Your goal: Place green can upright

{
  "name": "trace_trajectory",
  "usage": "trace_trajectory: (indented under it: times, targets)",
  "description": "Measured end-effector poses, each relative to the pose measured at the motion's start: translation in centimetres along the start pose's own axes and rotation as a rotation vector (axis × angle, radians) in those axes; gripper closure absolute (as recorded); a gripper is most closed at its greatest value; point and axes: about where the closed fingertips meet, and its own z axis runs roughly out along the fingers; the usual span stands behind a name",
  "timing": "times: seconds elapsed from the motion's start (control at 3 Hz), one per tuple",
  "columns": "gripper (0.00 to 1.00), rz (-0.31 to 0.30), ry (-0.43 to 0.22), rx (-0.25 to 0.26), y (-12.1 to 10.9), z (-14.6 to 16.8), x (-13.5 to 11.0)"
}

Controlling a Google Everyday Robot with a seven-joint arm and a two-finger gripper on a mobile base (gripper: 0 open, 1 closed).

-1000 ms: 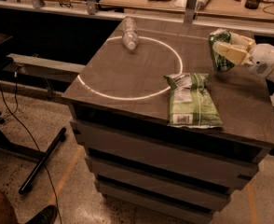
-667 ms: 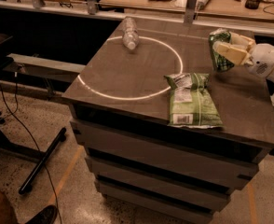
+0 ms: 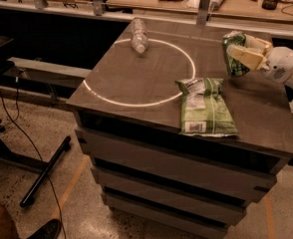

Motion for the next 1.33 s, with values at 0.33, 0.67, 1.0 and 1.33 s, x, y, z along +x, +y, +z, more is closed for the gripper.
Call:
trace_trajectory:
  times: [0.33, 0.67, 1.0, 1.33]
  targets:
    - [1.00, 0.001, 0.002, 0.003, -0.16, 0.11, -0.11]
    - [1.00, 0.001, 0.002, 0.004, -0.20, 0.15, -0.14]
    - [1.00, 0.000, 0.005, 0.005, -0.23, 0.19, -0.15]
    - [1.00, 0.001, 0.007, 0.005, -0.25, 0.23, -0.17]
